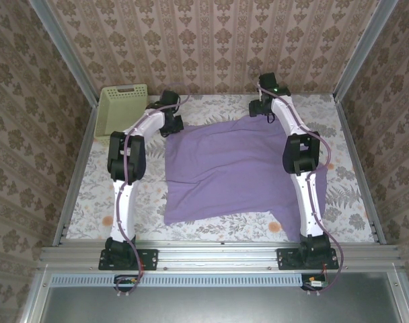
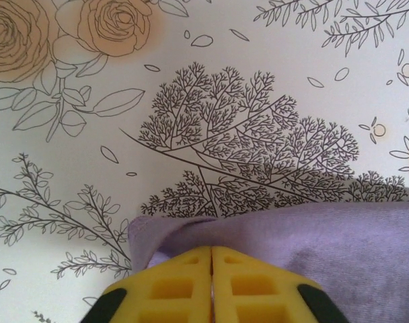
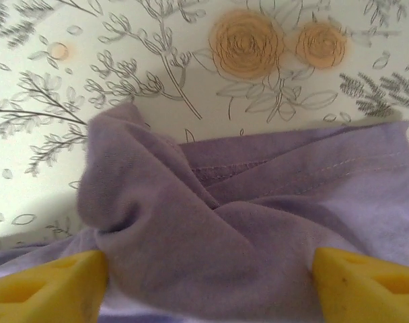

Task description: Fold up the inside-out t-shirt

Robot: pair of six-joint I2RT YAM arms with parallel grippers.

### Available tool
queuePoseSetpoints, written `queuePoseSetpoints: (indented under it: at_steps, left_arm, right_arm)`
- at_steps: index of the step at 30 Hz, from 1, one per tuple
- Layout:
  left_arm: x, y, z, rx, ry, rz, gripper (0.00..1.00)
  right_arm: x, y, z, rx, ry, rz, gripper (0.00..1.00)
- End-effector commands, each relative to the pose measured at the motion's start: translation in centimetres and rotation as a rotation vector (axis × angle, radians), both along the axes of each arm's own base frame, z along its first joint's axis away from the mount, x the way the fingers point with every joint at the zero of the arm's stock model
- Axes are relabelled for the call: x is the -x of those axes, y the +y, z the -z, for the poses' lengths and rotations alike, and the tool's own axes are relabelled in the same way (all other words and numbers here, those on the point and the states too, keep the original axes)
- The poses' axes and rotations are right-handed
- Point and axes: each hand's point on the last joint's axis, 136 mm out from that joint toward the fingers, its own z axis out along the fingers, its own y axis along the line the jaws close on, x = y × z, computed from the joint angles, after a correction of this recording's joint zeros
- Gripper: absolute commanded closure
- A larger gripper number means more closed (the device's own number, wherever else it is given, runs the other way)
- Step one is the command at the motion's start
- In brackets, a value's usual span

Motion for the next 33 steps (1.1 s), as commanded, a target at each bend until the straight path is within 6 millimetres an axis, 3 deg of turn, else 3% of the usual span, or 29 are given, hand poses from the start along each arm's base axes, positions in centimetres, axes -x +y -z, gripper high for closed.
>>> queuePoseSetpoints:
  at_steps: [1,3,7,11,18,19,20,22,27,33]
  left_arm:
    - [-0.2,-0.3,-1.7,0.054,-0.032,0.011,0.94]
    - [-0.2,-0.5,-2.7,0.071,-0.055,0.016,0.96]
    - [-0.4,-0.2,-4.4,0.079,-0.097,0.015,1.00]
    - [-0.7,0.2,-5.2,0.082,-0.105,0.010,1.00]
    - [-0.1,1.2,-6.1,0.064,-0.114,-0.009,1.00]
    - [-0.1,1.5,-6.1,0.053,-0.114,-0.014,0.98]
    - [-0.1,1.9,-6.0,0.034,-0.112,-0.022,0.87]
    - [-0.5,2.2,-5.5,0.006,-0.099,-0.011,0.78]
    - [-1.3,2.8,-3.5,-0.083,-0.057,0.013,0.60]
    - [-1.1,2.1,-1.4,-0.058,-0.023,0.034,0.57]
  right_arm:
    - [0.3,-0.4,0.5,0.061,0.031,-0.020,0.29]
    - [0.2,-0.2,0.8,0.059,0.032,-0.036,0.42]
    - [0.0,-0.2,0.3,0.061,0.019,-0.043,0.79]
    - [0.1,-0.1,-1.8,0.054,-0.011,-0.040,1.00]
    - [2.0,0.2,-6.3,0.066,-0.065,-0.029,1.00]
    - [2.6,0.3,-7.0,0.061,-0.081,-0.030,1.00]
    - [3.1,0.7,-7.5,0.050,-0.100,-0.035,1.00]
    - [4.0,1.2,-8.3,0.019,-0.127,-0.044,1.00]
    - [5.5,1.5,-7.6,-0.019,-0.115,-0.032,1.00]
    - [5.9,1.5,-7.0,-0.024,-0.105,-0.019,1.00]
